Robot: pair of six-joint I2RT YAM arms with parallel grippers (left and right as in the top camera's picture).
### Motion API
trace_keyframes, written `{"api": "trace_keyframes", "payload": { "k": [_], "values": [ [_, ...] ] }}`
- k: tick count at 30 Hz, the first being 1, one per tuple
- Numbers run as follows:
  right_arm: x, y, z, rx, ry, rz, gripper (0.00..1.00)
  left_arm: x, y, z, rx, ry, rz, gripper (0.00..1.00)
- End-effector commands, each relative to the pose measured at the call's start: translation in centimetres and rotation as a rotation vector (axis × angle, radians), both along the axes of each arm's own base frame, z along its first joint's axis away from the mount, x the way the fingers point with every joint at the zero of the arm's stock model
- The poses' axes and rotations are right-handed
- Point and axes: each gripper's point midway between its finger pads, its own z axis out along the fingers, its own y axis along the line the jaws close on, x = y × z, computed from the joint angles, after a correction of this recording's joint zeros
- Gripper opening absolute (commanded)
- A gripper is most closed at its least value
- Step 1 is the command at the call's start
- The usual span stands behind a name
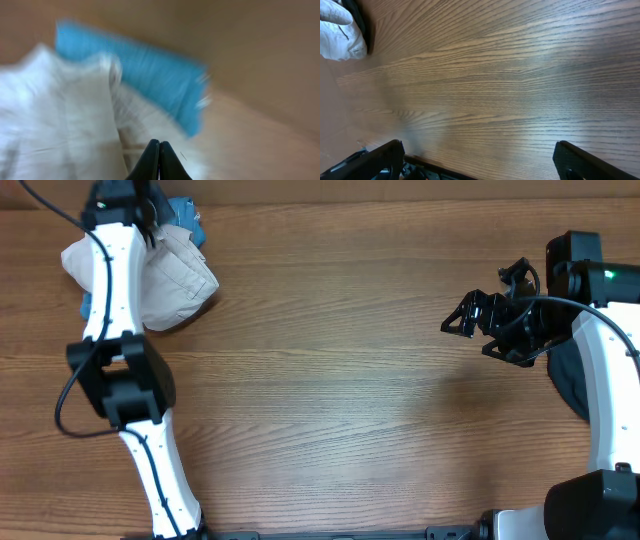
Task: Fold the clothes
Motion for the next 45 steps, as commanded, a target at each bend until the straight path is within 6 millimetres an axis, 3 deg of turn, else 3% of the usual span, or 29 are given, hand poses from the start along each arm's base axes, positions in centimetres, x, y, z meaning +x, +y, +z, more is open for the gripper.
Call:
{"api": "trace_keyframes", "payload": {
  "k": [1,4,6,8,11,15,16,18,19,21,26,28,29,31,33,34,37,41,43,45],
  "values": [
    [0.1,-0.1,0.1,-0.006,-0.01,0.005,1.0,-1.4,2.2,-10.1,0.005,0.189,0.067,0.04],
    [0.1,-0.1,0.1,-0.006,-0.01,0.005,1.0,-2.8,3.3,-15.8,0.008,0.293,0.092,0.04],
    [0.1,-0.1,0.1,-0.006,-0.01,0.005,1.0,-2.5,3.4,-15.4,0.01,0.28,0.093,0.04],
    [0.1,-0.1,0.1,-0.006,-0.011,0.005,1.0,-1.5,3.4,-12.1,0.017,0.211,0.092,0.04],
    [0.0,-0.1,0.1,-0.005,-0.008,0.005,1.0,-0.8,3.6,-2.7,0.038,0.057,0.096,0.04],
    [0.3,-0.1,0.1,-0.006,-0.02,0.005,1.0,-2.8,4.2,8.5,0.075,-0.108,0.142,0.04],
    [0.3,-0.1,0.1,-0.007,-0.023,0.005,1.0,-3.7,5.0,10.5,0.087,-0.135,0.188,0.04],
    [0.5,-0.1,0.1,-0.008,-0.029,0.005,1.0,-4.7,6.1,12.6,0.096,-0.167,0.225,0.04],
    [0.5,-0.1,0.2,-0.008,-0.03,0.006,1.0,-5.0,6.4,12.4,0.091,-0.158,0.228,0.04],
    [0.5,-0.1,0.1,-0.008,-0.029,0.006,1.0,-5.7,7.2,10.1,0.071,-0.091,0.253,0.04],
    [0.5,-0.1,0.1,-0.011,-0.038,0.022,1.0,-5.3,7.2,-0.3,0.001,0.116,0.261,0.04],
    [0.4,-0.1,0.1,-0.011,-0.037,0.022,1.0,-4.5,7.3,-5.2,0.003,0.178,0.247,0.04],
    [0.4,-0.1,0.1,-0.011,-0.035,0.022,1.0,-4.2,7.3,-8.5,0.005,0.219,0.236,0.04],
    [0.3,-0.1,0.1,-0.01,-0.03,0.021,1.0,-4.7,7.2,-13.7,0.008,0.305,0.211,0.04],
    [0.2,-0.1,0.1,-0.009,-0.025,0.021,1.0,-5.6,7.1,-16.9,0.006,0.373,0.198,0.04],
    [0.2,-0.1,0.1,-0.009,-0.025,0.021,1.0,-5.6,7.1,-16.9,0.009,0.378,0.192,0.04],
    [0.2,-0.1,0.1,-0.009,-0.026,0.022,1.0,-5.0,7.3,-13.4,0.03,0.326,0.175,0.04],
    [0.2,-0.1,0.1,-0.009,-0.026,0.022,1.0,-4.4,7.3,-3.4,0.049,0.167,0.187,0.04],
    [0.2,-0.1,0.1,-0.01,-0.029,0.025,1.0,-5.7,6.3,1.8,0.027,0.11,0.215,0.04],
    [0.2,-0.1,0.1,-0.011,-0.031,0.028,1.0,-6.6,4.9,4.3,-0.001,0.095,0.193,0.04]
  ]
}}
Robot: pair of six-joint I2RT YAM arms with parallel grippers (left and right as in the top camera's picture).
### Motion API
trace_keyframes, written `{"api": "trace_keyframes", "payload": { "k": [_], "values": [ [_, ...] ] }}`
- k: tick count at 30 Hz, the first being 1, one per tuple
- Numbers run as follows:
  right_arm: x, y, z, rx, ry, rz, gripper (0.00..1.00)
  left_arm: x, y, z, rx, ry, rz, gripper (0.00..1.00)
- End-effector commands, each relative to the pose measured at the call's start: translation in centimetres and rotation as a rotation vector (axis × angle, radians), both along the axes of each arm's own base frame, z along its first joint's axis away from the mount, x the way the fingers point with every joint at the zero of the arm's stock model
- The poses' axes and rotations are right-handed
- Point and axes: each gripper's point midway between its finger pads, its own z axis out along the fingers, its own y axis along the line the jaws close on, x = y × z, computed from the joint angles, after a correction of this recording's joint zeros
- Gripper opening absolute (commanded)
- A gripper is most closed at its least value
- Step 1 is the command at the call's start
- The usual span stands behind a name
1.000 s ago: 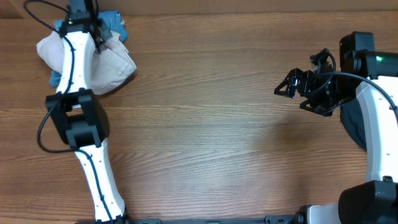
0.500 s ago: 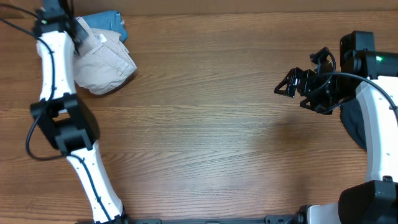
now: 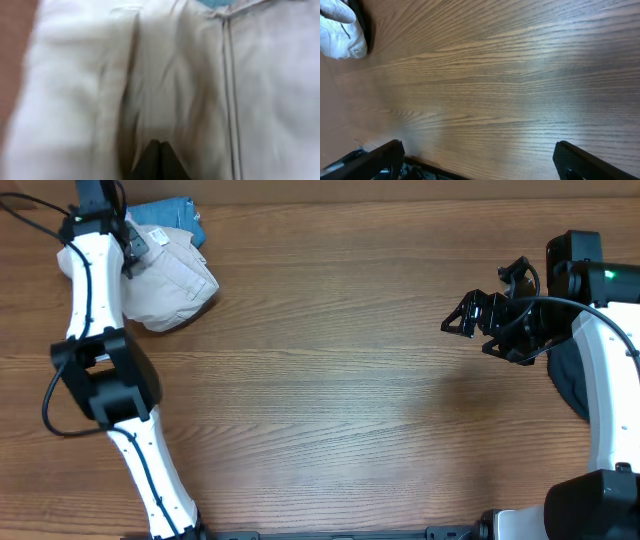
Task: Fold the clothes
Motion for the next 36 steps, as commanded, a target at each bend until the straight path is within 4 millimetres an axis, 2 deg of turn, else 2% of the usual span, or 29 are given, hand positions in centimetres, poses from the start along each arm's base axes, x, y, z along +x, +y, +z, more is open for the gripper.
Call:
{"api": "trace_keyframes", "payload": {
  "k": [1,3,7,10,11,14,15,17,19,21,23,24,26,28,29,31,34,36],
  "values": [
    [0.0,0.0,0.1,-0.005,-0.02,0.024,1.0,-1.3,-3.0,9.3,-0.038,-0.133,-0.038,0.04],
    [0.0,0.0,0.1,-0.006,-0.019,0.028,1.0,-1.5,-4.6,8.7,-0.07,-0.092,-0.14,0.04],
    [0.0,0.0,0.1,-0.005,-0.019,0.028,1.0,-2.5,-6.3,5.2,-0.161,-0.013,-0.182,0.04],
    [-0.1,0.0,0.1,-0.005,-0.018,0.028,1.0,-3.0,-7.4,0.4,-0.223,0.031,-0.201,0.04],
    [-0.1,0.0,0.1,-0.005,-0.018,0.028,1.0,-3.2,-7.5,-2.4,-0.226,0.044,-0.202,0.04],
    [-0.1,0.0,0.1,-0.005,-0.017,0.028,1.0,-3.6,-7.5,-7.5,-0.214,0.027,-0.206,0.04],
    [-0.1,0.0,0.1,-0.005,-0.017,0.027,1.0,-3.7,-7.5,-8.9,-0.202,0.014,-0.22,0.04],
    [-0.2,0.0,0.1,-0.004,-0.013,0.027,1.0,-3.9,-7.2,-10.4,-0.166,0.002,-0.275,0.04],
    [-0.3,0.0,0.1,-0.004,-0.007,0.027,1.0,-3.4,-6.8,-9.4,-0.142,-0.01,-0.312,0.04],
    [-0.3,0.0,0.1,-0.004,-0.007,0.028,1.0,-2.4,-6.5,-6.6,-0.115,-0.059,-0.325,0.04],
    [-0.3,0.0,0.1,-0.004,-0.007,0.028,1.0,-1.0,-6.2,-1.2,-0.068,-0.173,-0.335,0.04],
    [-0.3,0.0,0.1,-0.004,-0.009,0.028,1.0,-0.3,-6.1,2.4,-0.036,-0.252,-0.34,0.04],
    [-0.2,0.0,0.1,-0.005,-0.013,0.028,1.0,0.0,-6.0,8.4,0.016,-0.379,-0.346,0.04],
    [0.1,0.0,0.1,-0.006,-0.024,0.028,1.0,-0.1,-5.1,13.0,0.093,-0.474,-0.317,0.04],
    [0.2,0.0,0.1,-0.007,-0.028,0.028,1.0,-0.1,-4.1,14.1,0.145,-0.496,-0.277,0.04],
    [0.2,0.0,0.1,-0.007,-0.029,0.028,1.0,0.0,-2.3,14.1,0.213,-0.495,-0.211,0.04],
    [0.0,0.0,0.1,-0.006,-0.021,0.027,1.0,1.1,0.2,10.3,0.237,-0.455,-0.166,0.09],
    [-0.3,0.0,0.1,-0.004,-0.006,0.028,1.0,1.5,2.6,7.5,0.28,-0.423,-0.104,0.13]
  ]
}}
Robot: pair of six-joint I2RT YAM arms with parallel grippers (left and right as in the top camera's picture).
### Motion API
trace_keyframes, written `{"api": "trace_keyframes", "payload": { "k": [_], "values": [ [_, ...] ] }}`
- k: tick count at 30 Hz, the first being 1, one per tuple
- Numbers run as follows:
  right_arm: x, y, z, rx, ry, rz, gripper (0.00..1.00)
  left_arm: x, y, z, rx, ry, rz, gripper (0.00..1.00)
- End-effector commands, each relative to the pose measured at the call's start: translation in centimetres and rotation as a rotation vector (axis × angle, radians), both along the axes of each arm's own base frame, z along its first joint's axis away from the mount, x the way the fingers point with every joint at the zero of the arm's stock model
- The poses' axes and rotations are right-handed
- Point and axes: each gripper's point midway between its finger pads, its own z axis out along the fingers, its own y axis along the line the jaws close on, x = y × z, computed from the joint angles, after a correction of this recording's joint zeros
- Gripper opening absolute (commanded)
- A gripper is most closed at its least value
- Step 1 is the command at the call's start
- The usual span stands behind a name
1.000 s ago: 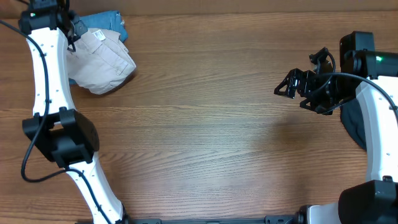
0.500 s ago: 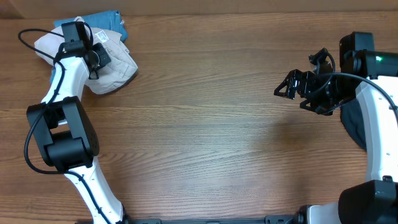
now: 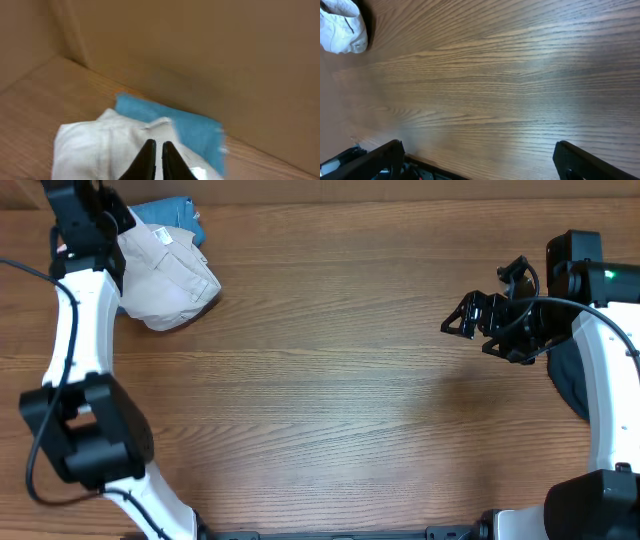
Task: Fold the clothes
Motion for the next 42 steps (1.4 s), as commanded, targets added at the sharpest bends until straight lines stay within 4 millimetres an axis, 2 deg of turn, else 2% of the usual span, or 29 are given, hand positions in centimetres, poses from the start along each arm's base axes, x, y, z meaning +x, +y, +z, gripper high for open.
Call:
{"api": "trace_keyframes", "payload": {
  "k": [1,5,8,9,11,13,14,17,19,21,22,24,28,29,32,34,36,38,40,41,42],
  "values": [
    [-0.4,0.0,0.0,0.0,0.012,0.005,1.0,0.1,5.5,-8.1,0.074,0.124,0.169,0.18],
    [-0.8,0.1,0.0,0.002,0.029,0.005,1.0,0.9,8.2,-13.5,0.111,0.15,0.193,0.23],
    [-1.0,0.1,0.0,0.004,0.037,0.005,1.0,0.4,9.3,-19.2,0.093,0.224,0.207,0.21],
    [-1.0,0.1,0.0,0.004,0.037,0.005,1.0,0.1,9.4,-20.4,0.1,0.254,0.2,0.17],
    [-1.0,0.1,0.0,0.004,0.037,0.004,1.0,0.1,9.4,-20.7,0.147,0.288,0.165,0.1],
    [-1.0,0.1,0.0,0.004,0.038,0.005,1.0,0.9,9.0,-18.5,0.231,0.277,0.115,0.06],
    [-1.0,0.1,0.0,0.004,0.038,0.005,1.0,1.5,8.5,-16.3,0.267,0.248,0.097,0.04],
    [-1.0,0.1,0.0,0.004,0.037,0.005,1.0,2.9,5.6,-7.2,0.273,0.064,0.065,0.04],
    [-1.0,0.1,0.0,0.004,0.036,0.005,1.0,3.5,3.1,-3.0,0.266,-0.024,0.001,0.04],
    [-0.8,0.1,0.0,0.003,0.031,0.005,1.0,4.1,0.7,-0.1,0.271,-0.096,-0.054,0.04],
    [-0.7,0.1,0.0,0.003,0.026,0.005,1.0,4.3,-0.1,-0.1,0.269,-0.098,-0.067,0.04],
    [-0.6,0.1,0.0,0.002,0.021,0.005,1.0,4.7,-0.9,-2.1,0.242,-0.064,-0.086,0.04],
    [-0.7,0.1,0.0,0.002,0.022,0.005,1.0,5.2,-0.7,-9.7,0.203,0.064,-0.1,0.05],
    [-0.6,0.1,0.0,0.002,0.022,0.006,1.0,5.0,-0.3,-12.3,0.196,0.112,-0.089,0.06],
    [-0.6,0.1,0.0,0.002,0.021,0.005,1.0,3.8,1.2,-18.9,0.196,0.251,-0.033,0.07],
    [-0.6,0.1,0.0,0.002,0.022,0.005,1.0,2.7,2.1,-21.9,0.198,0.321,-0.002,0.13],
    [-0.6,0.1,0.0,0.002,0.021,0.005,1.0,1.1,3.6,-24.8,0.206,0.404,0.047,0.14],
    [-0.6,0.0,0.0,0.001,0.021,0.005,1.0,0.1,5.1,-25.2,0.21,0.436,0.087,0.1],
    [-0.6,0.0,0.0,0.002,0.019,0.005,1.0,-0.3,6.5,-23.6,0.229,0.425,0.133,0.11],
    [-0.6,0.0,0.0,0.002,0.019,0.005,1.0,-0.3,6.8,-22.6,0.242,0.414,0.155,0.14],
    [-0.6,0.1,0.0,0.002,0.02,0.005,1.0,-0.2,7.0,-21.1,0.253,0.392,0.168,0.25]
  ]
}}
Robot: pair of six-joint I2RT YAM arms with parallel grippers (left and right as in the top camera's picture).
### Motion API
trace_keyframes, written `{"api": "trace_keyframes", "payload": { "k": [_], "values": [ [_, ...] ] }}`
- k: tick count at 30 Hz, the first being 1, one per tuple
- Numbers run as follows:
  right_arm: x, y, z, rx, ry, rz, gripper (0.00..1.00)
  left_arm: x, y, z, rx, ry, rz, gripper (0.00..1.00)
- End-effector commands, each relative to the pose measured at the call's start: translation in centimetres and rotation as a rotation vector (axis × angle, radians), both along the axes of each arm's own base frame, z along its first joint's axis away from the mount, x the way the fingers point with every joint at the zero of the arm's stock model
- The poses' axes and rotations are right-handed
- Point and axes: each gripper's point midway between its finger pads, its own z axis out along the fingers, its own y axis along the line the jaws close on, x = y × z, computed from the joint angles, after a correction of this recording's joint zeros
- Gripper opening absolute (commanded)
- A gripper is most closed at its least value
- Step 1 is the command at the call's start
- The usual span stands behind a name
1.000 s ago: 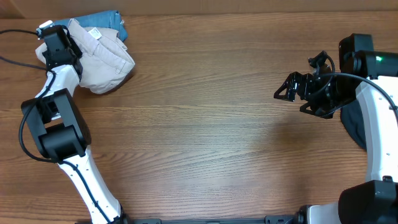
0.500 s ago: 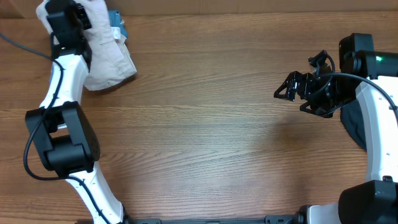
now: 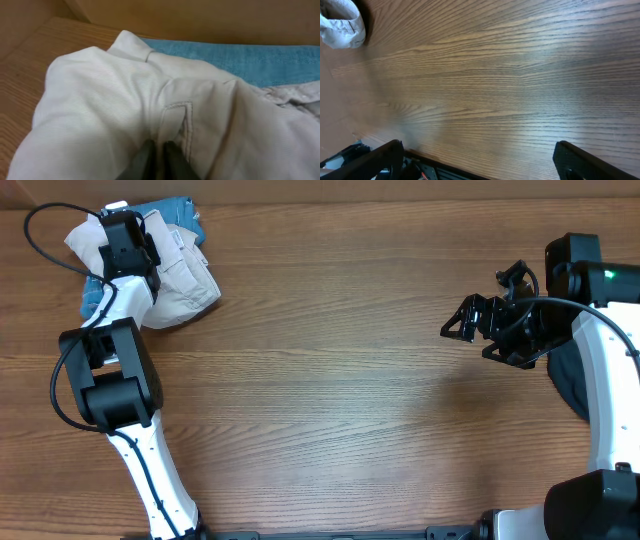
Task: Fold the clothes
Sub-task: 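Press and tuck the beige pants onto the jeans with the left gripper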
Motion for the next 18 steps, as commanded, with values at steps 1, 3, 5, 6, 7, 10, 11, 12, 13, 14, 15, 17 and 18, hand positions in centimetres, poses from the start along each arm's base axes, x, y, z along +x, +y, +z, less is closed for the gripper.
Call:
{"api": "trace_keyframes", "payload": {
  "k": [1,3,5,6,7,10,11,12,13,14,15,17,18],
  "values": [
    [0.0,0.0,0.1,-0.002,-0.009,0.005,1.0,-3.7,4.1,-2.0,0.047,0.1,0.146,0.43],
    [0.0,0.0,0.1,-0.002,-0.008,0.005,1.0,-3.2,3.9,2.7,0.063,0.019,0.144,0.89],
    [0.0,0.0,0.1,-0.001,-0.005,0.005,1.0,-3.1,3.8,7.7,0.079,-0.065,0.146,0.89],
    [-0.1,0.0,0.1,-0.001,-0.005,0.006,1.0,-3.3,3.8,11.0,0.09,-0.124,0.147,0.89],
    [0.0,0.0,0.1,-0.001,-0.006,0.006,1.0,-3.4,3.8,12.4,0.095,-0.147,0.147,0.9],
    [-0.1,0.0,0.1,-0.001,-0.005,0.006,1.0,-3.6,3.5,13.8,0.105,-0.164,0.142,0.89],
    [-0.1,0.0,0.1,-0.001,-0.004,0.006,1.0,-3.5,3.3,13.7,0.104,-0.16,0.138,0.89],
    [-0.1,0.0,0.1,-0.001,-0.002,0.006,1.0,-3.6,3.3,13.7,0.107,-0.156,0.144,0.9],
    [-0.2,0.0,0.1,-0.001,0.0,0.006,1.0,-3.7,3.3,13.7,0.113,-0.156,0.154,0.9],
    [-0.2,0.0,0.1,-0.001,0.0,0.006,1.0,-3.6,3.3,14.0,0.114,-0.167,0.154,0.91],
    [-0.2,0.0,0.1,-0.001,-0.001,0.006,1.0,-3.5,3.4,14.2,0.116,-0.176,0.154,0.91],
    [-0.1,0.0,0.1,-0.001,-0.003,0.006,1.0,-3.3,3.3,14.5,0.117,-0.192,0.151,0.92],
    [-0.1,0.0,0.1,-0.001,-0.005,0.006,1.0,-3.2,3.3,14.5,0.114,-0.193,0.145,0.9]
  ]
}}
